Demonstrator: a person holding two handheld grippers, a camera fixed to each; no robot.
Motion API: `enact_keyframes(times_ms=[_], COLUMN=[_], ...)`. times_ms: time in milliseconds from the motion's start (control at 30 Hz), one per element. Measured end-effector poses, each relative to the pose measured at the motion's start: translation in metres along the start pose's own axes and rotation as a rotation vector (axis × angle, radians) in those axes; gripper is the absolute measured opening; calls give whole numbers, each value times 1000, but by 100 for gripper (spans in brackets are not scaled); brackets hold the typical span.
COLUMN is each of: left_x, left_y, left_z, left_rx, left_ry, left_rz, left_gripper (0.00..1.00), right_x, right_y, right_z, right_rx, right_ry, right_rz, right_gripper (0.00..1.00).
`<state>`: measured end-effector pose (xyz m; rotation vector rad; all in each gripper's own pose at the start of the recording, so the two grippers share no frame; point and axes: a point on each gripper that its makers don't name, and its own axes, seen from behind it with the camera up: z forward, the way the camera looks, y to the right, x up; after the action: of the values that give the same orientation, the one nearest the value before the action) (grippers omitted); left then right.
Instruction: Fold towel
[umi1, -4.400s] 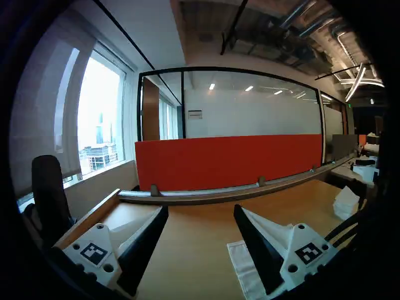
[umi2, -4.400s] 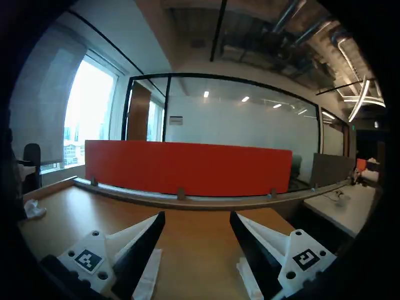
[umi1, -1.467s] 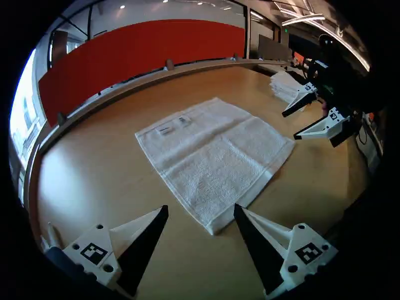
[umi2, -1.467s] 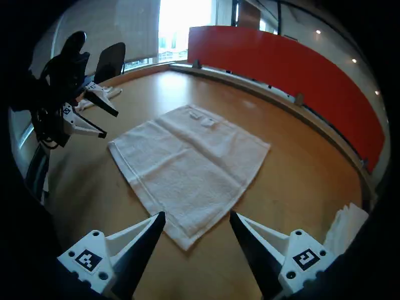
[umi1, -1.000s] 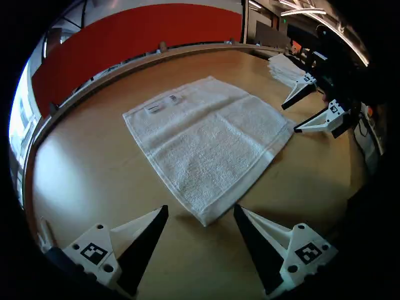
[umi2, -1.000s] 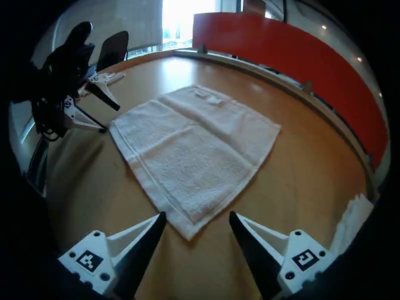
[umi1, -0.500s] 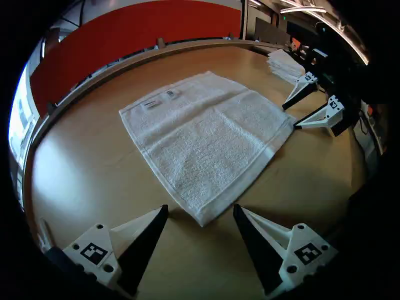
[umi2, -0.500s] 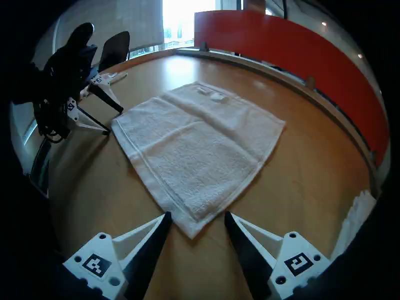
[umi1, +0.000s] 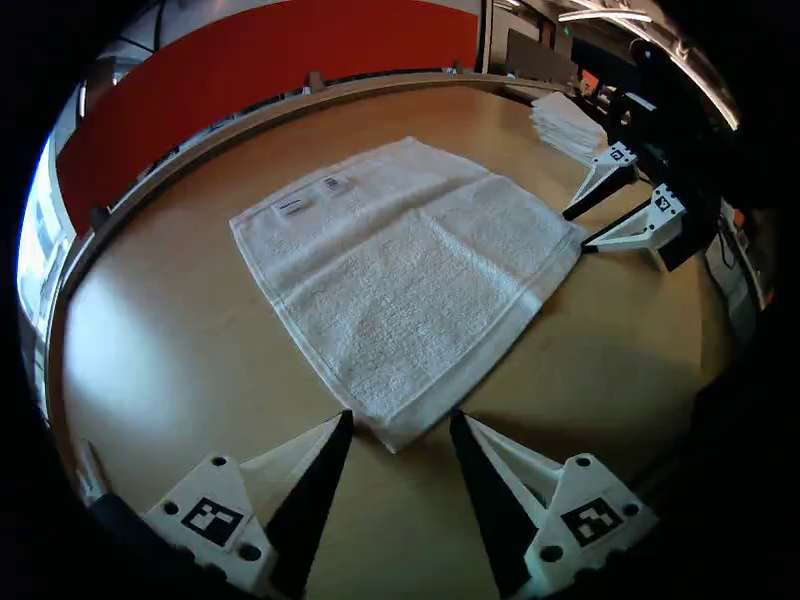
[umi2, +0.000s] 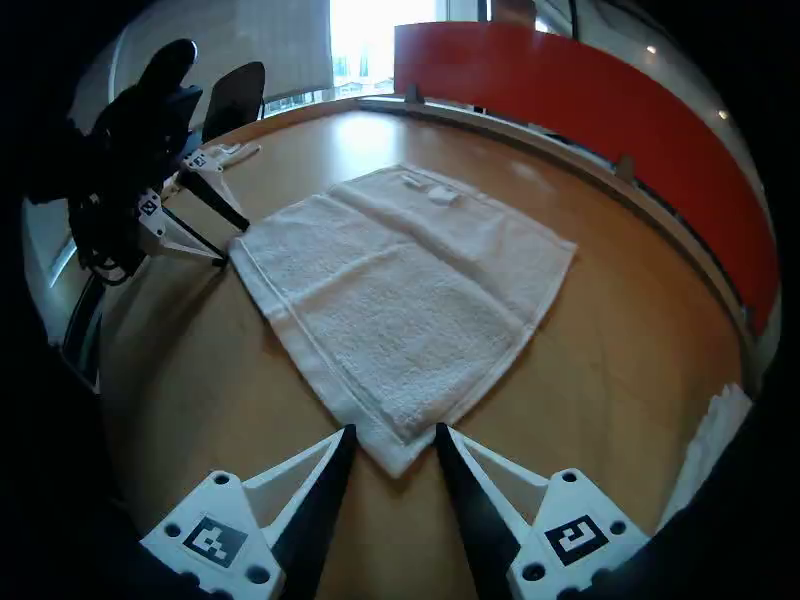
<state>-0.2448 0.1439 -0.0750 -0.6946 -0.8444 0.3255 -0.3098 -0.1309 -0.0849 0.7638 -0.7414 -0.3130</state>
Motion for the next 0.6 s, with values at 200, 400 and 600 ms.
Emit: enact_keyframes(times_ms=[200, 400, 600], left_x=[0, 0, 1], left_y=[2, -1, 0], left_z=[-1, -1, -1], left_rx=[5, 24, 26], left_ry=[-6, -12, -15], left_rz=[-6, -34, -32], left_gripper=[52, 24, 18], right_x=[0, 0, 0], right_y=[1, 1, -5], right_z=[1, 1, 1], right_rx=[-1, 1, 26], right_ry=[-1, -2, -5], right_rz=[-1, 4, 14], right_gripper=[49, 39, 16])
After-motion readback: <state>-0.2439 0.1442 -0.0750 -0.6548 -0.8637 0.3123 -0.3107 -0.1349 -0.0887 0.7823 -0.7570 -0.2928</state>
